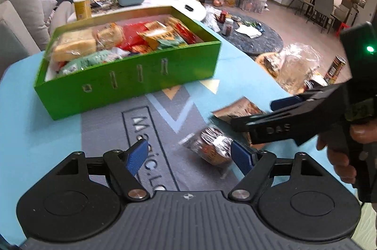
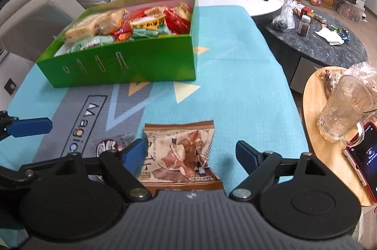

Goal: Organize snacks
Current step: 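Grasp the round brown-and-white packet with the left gripper while the right grasps the mushroom-print packet, then lift both packets and lower them into the green box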

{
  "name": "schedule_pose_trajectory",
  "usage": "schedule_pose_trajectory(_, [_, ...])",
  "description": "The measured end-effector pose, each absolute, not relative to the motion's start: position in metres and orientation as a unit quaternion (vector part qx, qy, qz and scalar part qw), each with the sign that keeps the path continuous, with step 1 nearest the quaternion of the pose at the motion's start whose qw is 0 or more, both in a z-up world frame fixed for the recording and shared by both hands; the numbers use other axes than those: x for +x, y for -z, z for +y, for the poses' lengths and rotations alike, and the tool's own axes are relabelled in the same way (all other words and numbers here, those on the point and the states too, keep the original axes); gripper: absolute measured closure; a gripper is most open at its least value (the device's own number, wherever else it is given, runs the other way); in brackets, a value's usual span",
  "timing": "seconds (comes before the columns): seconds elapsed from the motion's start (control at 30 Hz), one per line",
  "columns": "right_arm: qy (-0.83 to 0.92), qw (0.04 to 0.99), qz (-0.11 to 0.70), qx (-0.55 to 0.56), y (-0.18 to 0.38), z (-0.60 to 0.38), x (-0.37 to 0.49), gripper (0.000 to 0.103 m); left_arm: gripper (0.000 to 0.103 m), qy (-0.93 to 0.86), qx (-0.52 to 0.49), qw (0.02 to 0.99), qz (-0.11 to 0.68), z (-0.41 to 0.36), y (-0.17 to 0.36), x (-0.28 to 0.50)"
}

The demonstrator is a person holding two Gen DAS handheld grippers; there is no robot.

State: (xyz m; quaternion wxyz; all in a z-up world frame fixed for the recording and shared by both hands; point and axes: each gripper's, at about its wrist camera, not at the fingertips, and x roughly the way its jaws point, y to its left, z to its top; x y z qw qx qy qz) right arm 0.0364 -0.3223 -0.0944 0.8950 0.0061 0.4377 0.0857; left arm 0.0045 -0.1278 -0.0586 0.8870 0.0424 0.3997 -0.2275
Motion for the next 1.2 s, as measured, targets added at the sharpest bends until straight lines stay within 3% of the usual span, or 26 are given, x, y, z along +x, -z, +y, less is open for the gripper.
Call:
schedule_pose_trajectory(0.53, [-0.086,0.918,0.387,0.011,0.064,-0.331,0.033,0.023,0.029,0.211,0.000,0.861,0.462,-0.170,0.073,0.032])
schedule_pose_trajectory(0.57, [-0.086,0.919,0.385,0.013,0.063,-0.331,0.034,0.023,0.031,0.208,0.004,0.860,0.465,-0.173,0.076,0.034])
schedule_pose_trajectory(0.63, [-0.086,0.921,0.381,0.017,0.062,-0.333,0.035,0.023,0.048,0.199,0.024,0.862,0.465,-0.179,0.081,0.035])
schedule_pose_trajectory(0.8, [-0.091,0.921,0.377,0.024,0.062,-0.334,0.038,0.023,0.067,0.225,0.065,0.862,0.450,-0.174,0.085,0.028])
schedule_pose_trajectory(1.2, [-0.110,0.926,0.360,0.034,0.051,-0.325,0.038,0.023,0.069,0.207,0.054,0.889,0.404,-0.128,0.055,0.025])
